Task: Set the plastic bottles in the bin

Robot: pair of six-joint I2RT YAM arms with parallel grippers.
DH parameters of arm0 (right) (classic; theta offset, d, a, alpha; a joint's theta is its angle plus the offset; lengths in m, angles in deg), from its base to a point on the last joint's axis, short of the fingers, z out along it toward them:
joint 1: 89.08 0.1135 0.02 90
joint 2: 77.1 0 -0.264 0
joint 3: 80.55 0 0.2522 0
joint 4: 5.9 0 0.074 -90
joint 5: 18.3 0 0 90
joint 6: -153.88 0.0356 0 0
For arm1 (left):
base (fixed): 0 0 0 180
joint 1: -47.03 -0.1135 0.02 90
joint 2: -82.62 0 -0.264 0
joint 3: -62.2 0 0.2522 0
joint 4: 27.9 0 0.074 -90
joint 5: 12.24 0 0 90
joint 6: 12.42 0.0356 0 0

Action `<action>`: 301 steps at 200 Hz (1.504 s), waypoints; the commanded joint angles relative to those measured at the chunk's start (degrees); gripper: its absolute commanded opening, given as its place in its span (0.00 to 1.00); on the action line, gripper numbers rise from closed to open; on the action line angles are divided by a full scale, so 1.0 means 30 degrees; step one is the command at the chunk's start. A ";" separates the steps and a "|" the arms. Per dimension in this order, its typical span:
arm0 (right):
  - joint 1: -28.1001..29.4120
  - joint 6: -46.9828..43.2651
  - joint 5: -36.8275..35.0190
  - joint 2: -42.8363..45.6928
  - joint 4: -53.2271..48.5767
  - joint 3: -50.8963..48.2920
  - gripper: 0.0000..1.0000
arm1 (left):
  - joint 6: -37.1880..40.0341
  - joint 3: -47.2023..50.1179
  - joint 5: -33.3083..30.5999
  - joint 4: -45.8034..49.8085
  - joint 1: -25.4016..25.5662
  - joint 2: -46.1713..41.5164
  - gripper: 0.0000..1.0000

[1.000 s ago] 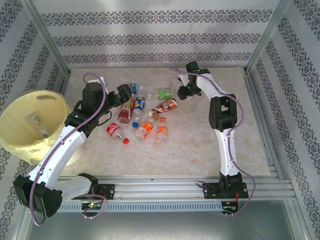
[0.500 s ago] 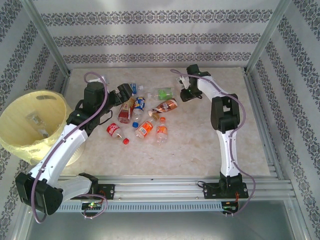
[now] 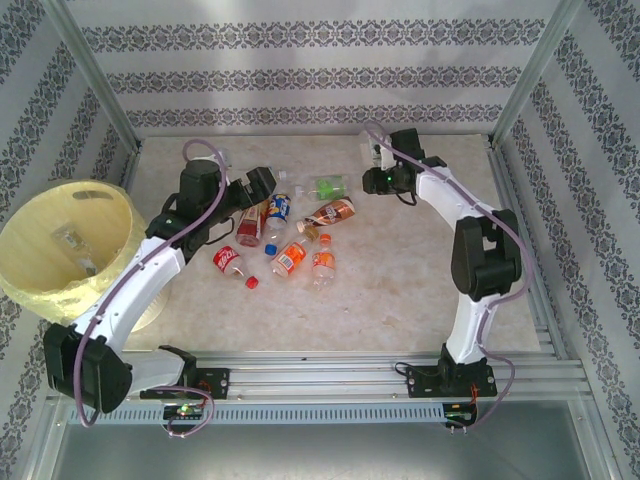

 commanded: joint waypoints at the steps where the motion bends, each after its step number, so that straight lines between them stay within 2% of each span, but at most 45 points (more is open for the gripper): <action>1: 0.0668 0.2300 0.0920 0.1438 0.2360 -0.1533 0.25 | -0.0393 0.0303 0.1255 -0.1412 0.0275 0.0374 1.00; 31: 0.1660 0.3102 0.0901 0.3254 0.3114 -0.3693 0.25 | -0.0662 0.0533 0.2433 -0.2559 0.0364 0.0981 1.00; 86: 0.3184 0.4495 0.5006 0.5297 0.4801 -0.6539 0.26 | -0.1976 0.0273 0.4904 -0.5290 0.0782 0.3144 1.00; 115: 0.4331 0.4051 0.5691 0.5557 0.5025 -0.6878 0.26 | -0.2024 -0.0597 0.5744 -0.5929 0.1552 0.4487 1.00; 151: 0.5280 0.3873 0.6298 0.5842 0.6008 -0.7301 0.29 | -0.1571 -0.1966 0.4975 -0.4776 0.2392 0.5818 1.00; 174: 0.5625 0.3353 0.6469 0.5787 0.5511 -0.6971 0.29 | -0.1461 -0.2631 0.5109 -0.4438 0.2573 0.6511 1.00; 228: 0.5798 0.2705 0.7091 0.6065 0.4860 -0.6635 0.30 | -0.1362 -0.3630 0.2410 -0.1855 0.2628 0.7019 1.00; 301: 0.6142 0.1776 0.7909 0.5745 0.3416 -0.5571 0.31 | -0.0726 -0.5668 0.2062 0.0399 0.2606 0.8551 0.99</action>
